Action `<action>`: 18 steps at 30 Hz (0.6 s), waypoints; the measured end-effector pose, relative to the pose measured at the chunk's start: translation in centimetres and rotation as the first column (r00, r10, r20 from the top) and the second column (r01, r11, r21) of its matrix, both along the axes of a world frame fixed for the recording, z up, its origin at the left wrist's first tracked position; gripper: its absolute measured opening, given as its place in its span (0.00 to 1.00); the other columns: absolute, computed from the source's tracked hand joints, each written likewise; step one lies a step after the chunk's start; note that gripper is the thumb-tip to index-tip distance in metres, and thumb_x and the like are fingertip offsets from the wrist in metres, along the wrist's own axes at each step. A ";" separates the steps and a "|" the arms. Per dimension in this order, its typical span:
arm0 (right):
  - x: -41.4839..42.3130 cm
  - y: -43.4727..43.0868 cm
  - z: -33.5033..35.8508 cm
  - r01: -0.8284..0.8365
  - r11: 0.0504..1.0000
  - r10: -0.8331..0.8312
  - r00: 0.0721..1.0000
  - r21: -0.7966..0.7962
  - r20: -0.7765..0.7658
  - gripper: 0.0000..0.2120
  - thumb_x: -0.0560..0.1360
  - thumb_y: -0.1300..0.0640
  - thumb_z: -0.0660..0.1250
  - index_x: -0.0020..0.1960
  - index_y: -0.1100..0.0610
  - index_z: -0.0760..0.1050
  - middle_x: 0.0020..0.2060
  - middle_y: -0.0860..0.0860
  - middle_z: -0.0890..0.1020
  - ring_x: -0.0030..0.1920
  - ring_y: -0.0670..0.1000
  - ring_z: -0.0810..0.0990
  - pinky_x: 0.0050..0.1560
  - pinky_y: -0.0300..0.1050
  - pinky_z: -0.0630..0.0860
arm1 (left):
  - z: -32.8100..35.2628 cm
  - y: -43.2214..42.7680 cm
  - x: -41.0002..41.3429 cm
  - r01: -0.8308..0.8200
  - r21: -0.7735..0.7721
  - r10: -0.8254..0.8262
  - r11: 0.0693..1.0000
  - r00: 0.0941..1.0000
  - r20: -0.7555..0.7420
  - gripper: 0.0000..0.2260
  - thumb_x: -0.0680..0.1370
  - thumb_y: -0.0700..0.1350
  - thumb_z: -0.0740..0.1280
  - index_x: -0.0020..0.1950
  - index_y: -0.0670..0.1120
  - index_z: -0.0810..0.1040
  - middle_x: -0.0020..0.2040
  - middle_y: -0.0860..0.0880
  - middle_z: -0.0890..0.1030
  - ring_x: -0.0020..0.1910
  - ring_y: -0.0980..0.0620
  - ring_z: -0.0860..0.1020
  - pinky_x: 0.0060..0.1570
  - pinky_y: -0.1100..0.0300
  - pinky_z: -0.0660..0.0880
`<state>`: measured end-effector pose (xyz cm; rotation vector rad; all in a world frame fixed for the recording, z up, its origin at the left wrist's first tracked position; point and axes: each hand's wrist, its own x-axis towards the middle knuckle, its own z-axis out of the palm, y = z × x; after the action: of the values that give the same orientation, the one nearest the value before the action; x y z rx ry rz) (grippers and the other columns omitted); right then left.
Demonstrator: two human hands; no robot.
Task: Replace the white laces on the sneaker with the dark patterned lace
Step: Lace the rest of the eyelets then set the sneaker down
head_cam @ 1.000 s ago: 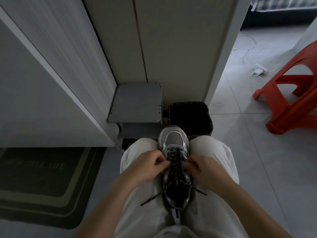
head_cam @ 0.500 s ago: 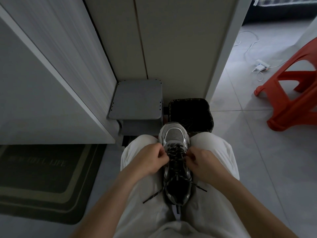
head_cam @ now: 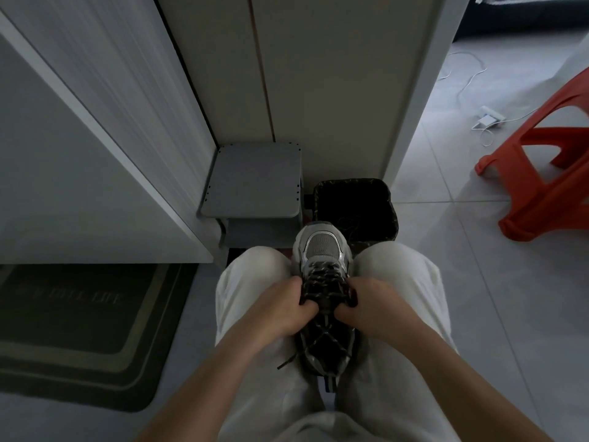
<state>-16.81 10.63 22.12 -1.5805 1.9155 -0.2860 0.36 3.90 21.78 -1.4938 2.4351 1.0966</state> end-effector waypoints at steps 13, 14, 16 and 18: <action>-4.6 -5.1 -8.2 0.104 0.975 -0.086 0.992 0.195 -0.097 0.11 0.71 0.50 0.64 0.41 0.58 0.73 0.35 0.55 0.76 0.36 0.54 0.74 0.34 0.41 0.67 | -8.4 -5.3 -6.2 -0.072 0.228 0.068 0.971 0.997 0.024 0.11 0.74 0.48 0.63 0.51 0.43 0.75 0.43 0.43 0.81 0.33 0.45 0.82 0.29 0.56 0.79; -5.0 -4.9 -9.7 0.106 0.969 -0.084 0.991 0.224 -0.106 0.11 0.71 0.50 0.64 0.43 0.58 0.74 0.38 0.56 0.78 0.38 0.55 0.74 0.35 0.42 0.68 | -10.1 -5.1 -6.8 -0.082 0.272 0.077 0.959 0.997 0.030 0.11 0.74 0.48 0.63 0.51 0.43 0.76 0.44 0.41 0.81 0.37 0.42 0.82 0.34 0.52 0.81; -5.7 -4.3 -13.0 0.104 0.952 -0.072 0.990 0.287 -0.119 0.14 0.72 0.49 0.63 0.48 0.59 0.76 0.44 0.58 0.80 0.41 0.56 0.76 0.38 0.42 0.68 | -13.8 -4.2 -7.7 -0.091 0.328 0.073 0.940 0.995 0.067 0.12 0.74 0.49 0.63 0.52 0.43 0.76 0.47 0.39 0.81 0.43 0.41 0.81 0.41 0.53 0.80; -6.2 -3.6 -16.3 0.102 0.933 -0.058 0.989 0.345 -0.136 0.16 0.72 0.49 0.62 0.52 0.59 0.77 0.47 0.57 0.81 0.46 0.57 0.79 0.40 0.41 0.69 | -17.5 -3.1 -8.4 -0.101 0.370 0.064 0.924 0.992 0.111 0.13 0.75 0.49 0.63 0.54 0.42 0.76 0.51 0.39 0.80 0.48 0.41 0.80 0.42 0.57 0.75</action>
<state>-23.00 6.99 5.78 -1.3089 1.9957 0.1226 -8.01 0.75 4.29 -1.4912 1.9691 1.3759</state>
